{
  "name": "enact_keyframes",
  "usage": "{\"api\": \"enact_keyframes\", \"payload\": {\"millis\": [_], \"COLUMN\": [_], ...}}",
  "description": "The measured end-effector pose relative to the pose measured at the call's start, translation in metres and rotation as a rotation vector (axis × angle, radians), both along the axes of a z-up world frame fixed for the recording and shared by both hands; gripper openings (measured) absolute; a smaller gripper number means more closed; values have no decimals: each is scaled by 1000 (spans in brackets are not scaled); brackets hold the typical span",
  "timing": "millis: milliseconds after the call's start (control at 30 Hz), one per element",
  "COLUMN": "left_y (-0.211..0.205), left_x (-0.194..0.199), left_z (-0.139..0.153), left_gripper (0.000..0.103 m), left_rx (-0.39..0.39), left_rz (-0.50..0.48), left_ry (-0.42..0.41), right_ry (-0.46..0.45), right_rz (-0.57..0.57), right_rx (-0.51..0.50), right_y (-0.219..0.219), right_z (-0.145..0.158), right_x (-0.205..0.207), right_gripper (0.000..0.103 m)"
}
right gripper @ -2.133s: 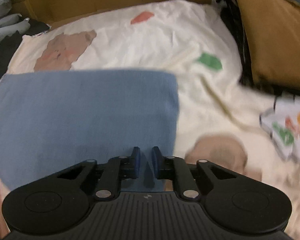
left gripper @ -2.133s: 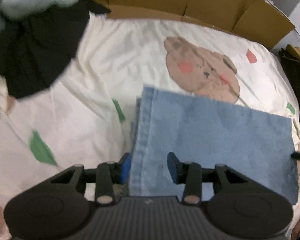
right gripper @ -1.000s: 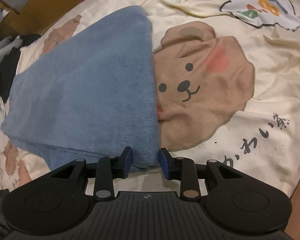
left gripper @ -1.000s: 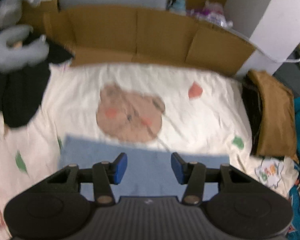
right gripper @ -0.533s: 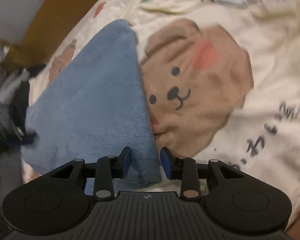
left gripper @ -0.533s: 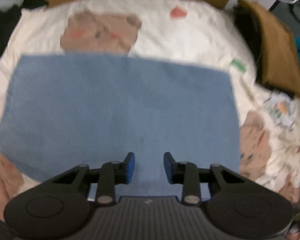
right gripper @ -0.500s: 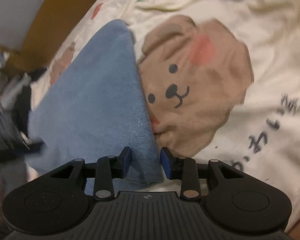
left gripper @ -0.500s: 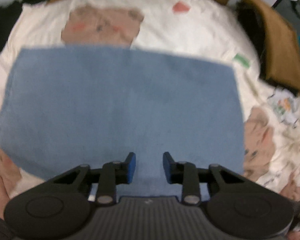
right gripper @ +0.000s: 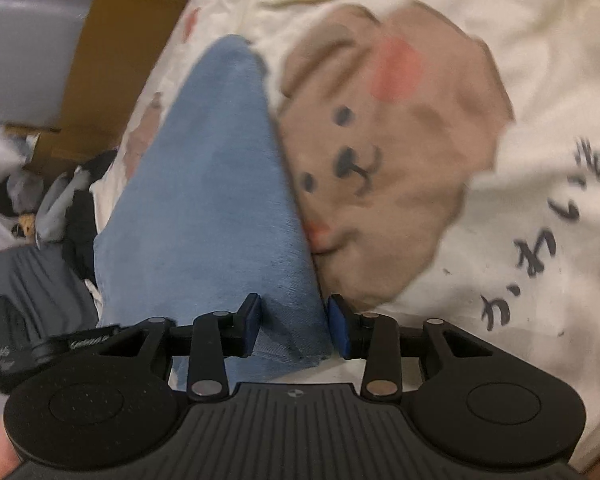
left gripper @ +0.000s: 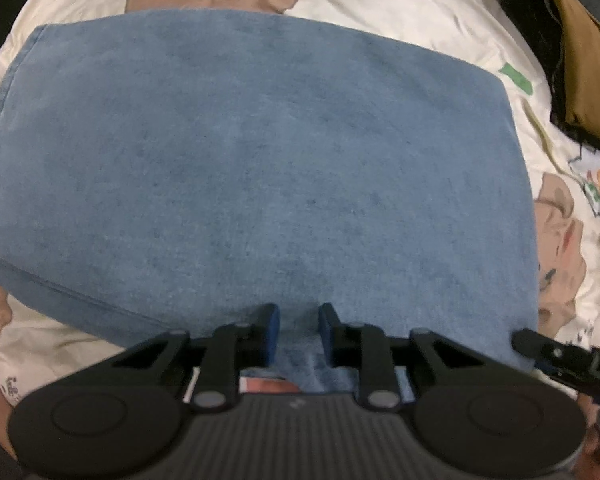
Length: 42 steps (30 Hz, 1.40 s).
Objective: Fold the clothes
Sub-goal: 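Pinch the blue cloth edge with the left tool while the right tool pinches its corner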
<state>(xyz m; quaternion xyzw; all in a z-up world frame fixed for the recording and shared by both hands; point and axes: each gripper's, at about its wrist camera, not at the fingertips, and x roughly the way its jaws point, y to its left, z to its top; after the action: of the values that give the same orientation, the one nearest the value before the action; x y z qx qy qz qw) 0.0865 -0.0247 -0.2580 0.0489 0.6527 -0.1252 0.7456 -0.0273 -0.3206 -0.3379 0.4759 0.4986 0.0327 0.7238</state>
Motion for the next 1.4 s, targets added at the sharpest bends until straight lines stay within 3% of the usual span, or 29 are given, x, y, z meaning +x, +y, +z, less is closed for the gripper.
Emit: {"api": "enact_keyframes", "payload": {"millis": [133, 233, 267, 300, 467, 567, 700, 933, 1000, 1067, 1233, 1400], "left_y": [1, 0, 0, 1, 7, 9, 12, 14, 13, 12, 15, 24], "left_x": [-2, -4, -5, -5, -3, -5, -6, -6, -5, -4, -8, -13], "left_z": [-1, -6, -7, -8, -8, -6, -4, -5, -5, -4, 0, 17], "left_gripper": [23, 23, 23, 23, 23, 22, 22, 22, 22, 22, 22, 21], "left_rx": [17, 27, 28, 24, 2, 1, -2, -3, 0, 3, -5, -53], "left_rz": [-17, -31, -36, -32, -12, -11, -5, -10, -7, -5, -8, -9], "left_ry": [-3, -8, -8, -6, 11, 19, 27, 34, 39, 41, 41, 27], "right_ry": [-13, -15, -7, 3, 2, -16, 30, 10, -7, -13, -3, -3], "right_rz": [-45, -30, -36, -46, -103, -163, -147, -163, -152, -141, -126, -97], "right_rx": [52, 31, 37, 61, 120, 183, 138, 179, 193, 192, 147, 83], "right_y": [-1, 3, 3, 2, 2, 2, 1, -2, 0, 1, 5, 6], "right_z": [-17, -17, -17, -17, 2, 4, -6, -23, -22, -20, -13, 4], "right_x": [-5, 0, 1, 1, -3, -12, -20, -26, -21, -17, -8, -5], "right_gripper": [40, 36, 27, 27, 23, 29, 40, 42, 40, 31, 31, 19]}}
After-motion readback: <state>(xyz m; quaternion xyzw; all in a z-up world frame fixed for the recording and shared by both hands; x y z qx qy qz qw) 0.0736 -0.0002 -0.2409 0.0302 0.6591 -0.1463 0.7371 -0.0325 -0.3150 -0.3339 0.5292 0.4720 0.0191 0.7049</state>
